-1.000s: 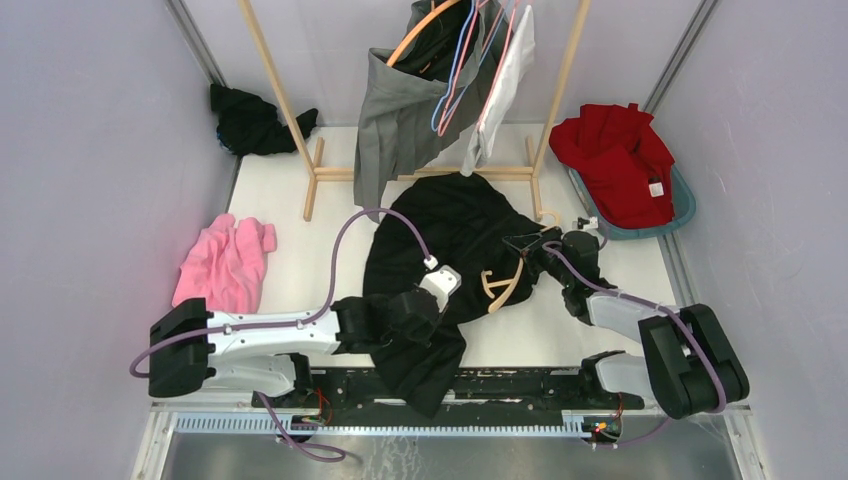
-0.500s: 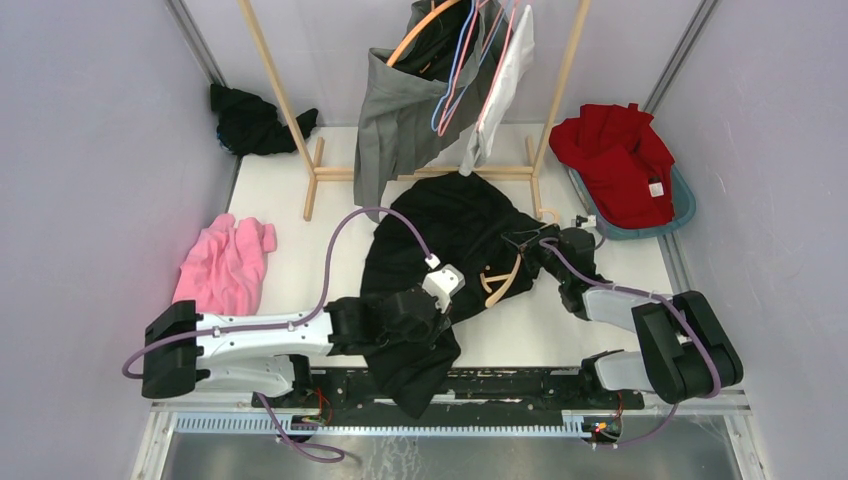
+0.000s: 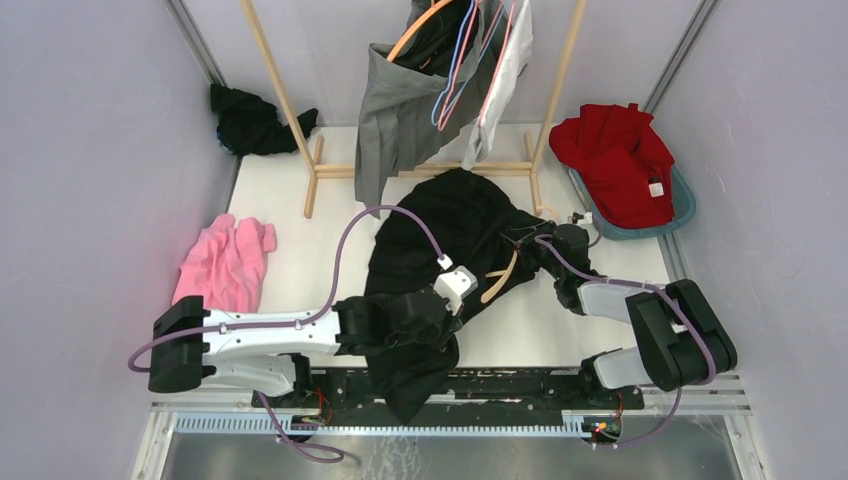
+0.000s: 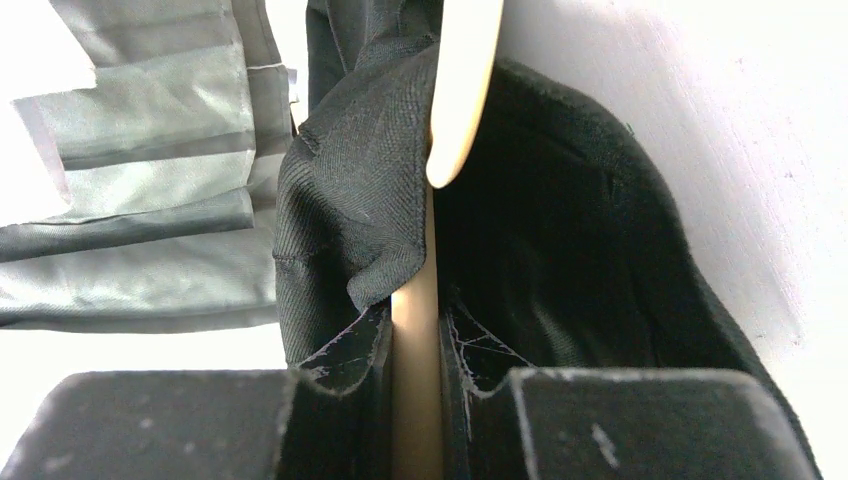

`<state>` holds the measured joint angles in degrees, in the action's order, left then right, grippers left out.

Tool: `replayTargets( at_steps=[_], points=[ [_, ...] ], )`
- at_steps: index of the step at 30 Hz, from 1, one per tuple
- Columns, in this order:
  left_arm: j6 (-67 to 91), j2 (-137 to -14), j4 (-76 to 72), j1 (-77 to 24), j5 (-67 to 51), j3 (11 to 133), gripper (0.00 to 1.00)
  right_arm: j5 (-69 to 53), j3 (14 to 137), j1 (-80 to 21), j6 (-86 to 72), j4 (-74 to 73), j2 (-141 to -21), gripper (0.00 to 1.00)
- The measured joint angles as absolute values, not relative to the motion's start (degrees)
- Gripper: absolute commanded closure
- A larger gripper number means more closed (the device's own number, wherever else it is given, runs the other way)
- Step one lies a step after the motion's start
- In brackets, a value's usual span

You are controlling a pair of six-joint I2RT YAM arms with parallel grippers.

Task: Place the skirt on the hanger
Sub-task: Hang the skirt on the hanger.

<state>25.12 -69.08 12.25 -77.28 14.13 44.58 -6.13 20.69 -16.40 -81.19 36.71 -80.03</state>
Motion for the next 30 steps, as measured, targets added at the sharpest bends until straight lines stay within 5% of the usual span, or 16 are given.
replayTargets(
  at_steps=[30],
  points=[
    [25.02, -81.01, 11.07, -78.63, 8.23, 55.94, 0.97, -0.97, 22.13, -20.43, -82.0, 43.53, -87.18, 0.99]
  ],
)
